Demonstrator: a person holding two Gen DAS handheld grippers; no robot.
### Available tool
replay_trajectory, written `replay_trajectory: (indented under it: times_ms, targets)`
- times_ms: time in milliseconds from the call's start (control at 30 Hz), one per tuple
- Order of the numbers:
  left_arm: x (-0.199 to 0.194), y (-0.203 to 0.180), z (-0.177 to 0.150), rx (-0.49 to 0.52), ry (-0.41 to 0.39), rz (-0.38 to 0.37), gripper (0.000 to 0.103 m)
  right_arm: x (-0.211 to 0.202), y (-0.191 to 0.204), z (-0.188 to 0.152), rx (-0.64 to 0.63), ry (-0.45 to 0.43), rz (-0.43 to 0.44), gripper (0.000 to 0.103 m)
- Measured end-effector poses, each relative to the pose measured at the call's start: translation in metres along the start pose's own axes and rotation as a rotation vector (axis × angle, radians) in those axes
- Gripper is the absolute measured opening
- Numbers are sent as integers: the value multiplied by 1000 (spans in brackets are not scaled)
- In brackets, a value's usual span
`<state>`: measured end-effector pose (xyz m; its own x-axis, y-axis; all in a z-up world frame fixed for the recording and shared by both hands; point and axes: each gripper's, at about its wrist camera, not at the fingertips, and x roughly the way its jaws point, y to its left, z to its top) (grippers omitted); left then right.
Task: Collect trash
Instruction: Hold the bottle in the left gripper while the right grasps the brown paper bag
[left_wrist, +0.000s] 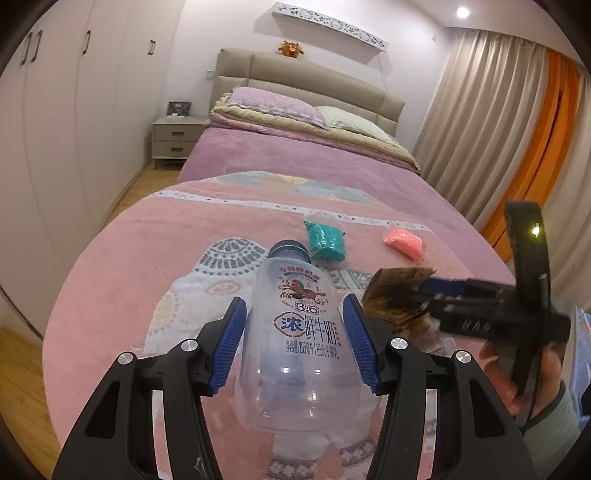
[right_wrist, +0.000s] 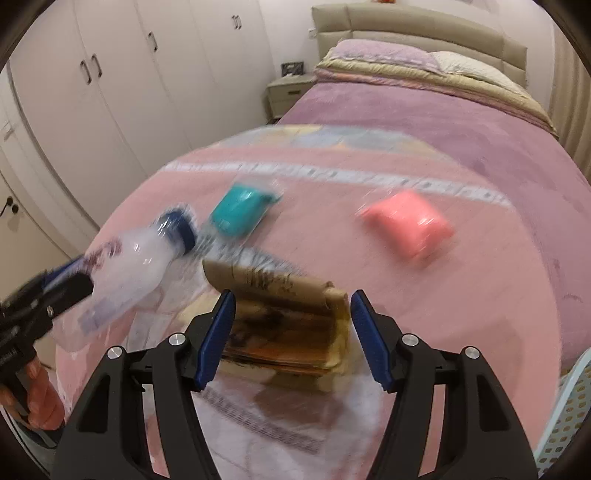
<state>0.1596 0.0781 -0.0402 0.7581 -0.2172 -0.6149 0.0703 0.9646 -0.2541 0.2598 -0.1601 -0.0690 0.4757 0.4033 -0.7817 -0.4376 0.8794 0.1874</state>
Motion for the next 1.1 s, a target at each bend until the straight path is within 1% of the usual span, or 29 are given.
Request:
replay_trajectory:
  times_ms: [67,167,233,300,367,400,500,633,733,800,833,867,900,933,967,1033,1100]
  targets:
    - [-1,0,-1,2,0,-2,53,3,10,-6,-1,16,19,61]
    - [-3,1,-1,4,-1,-3,53,2,27,-12,-14,8,27,61]
    - [-3,2,-2,4,-2,-4,53,-4,35,-17,-23,9,71,61]
    - [-4,3,-2,4,-5,-5,53,-10,39,-21,-51,8,85,61]
    - [-4,6,-2,2,-10,-4,52,-17,41,-25,-85,-1,60,61]
    - [-5,7,-2,0,-11,-4,52,-21,41,-26,-105,-10,32,61]
    - [-5,8,-1,-5,-14,-6,52,-22,40,-19,-165,-14,-37,62]
    - [-6,8,0,-5,-18,-2,51,-8,46,-5,-257,15,-23,62]
    - [-7,10,0,-2,-21,1,51,3,52,-5,-331,35,4,61]
    - [-6,9,0,4,-18,0,51,12,54,-6,-338,61,31,60]
    - [-5,9,0,5,-15,-2,50,11,55,-7,-336,61,39,48]
    - [-5,9,-1,5,-12,-7,47,12,56,-9,-333,62,51,42]
    - [-4,8,-2,6,-6,-13,37,8,54,-11,-322,52,72,33]
    - [-3,7,-2,7,6,-21,34,7,56,-12,-320,44,78,24]
    - [-2,7,-3,6,16,-20,34,1,55,-15,-316,29,84,20]
    - [0,8,-6,9,35,-24,34,-4,59,-19,-311,17,74,7]
    - [-2,7,-10,18,38,-22,34,-14,61,-28,-302,0,39,5]
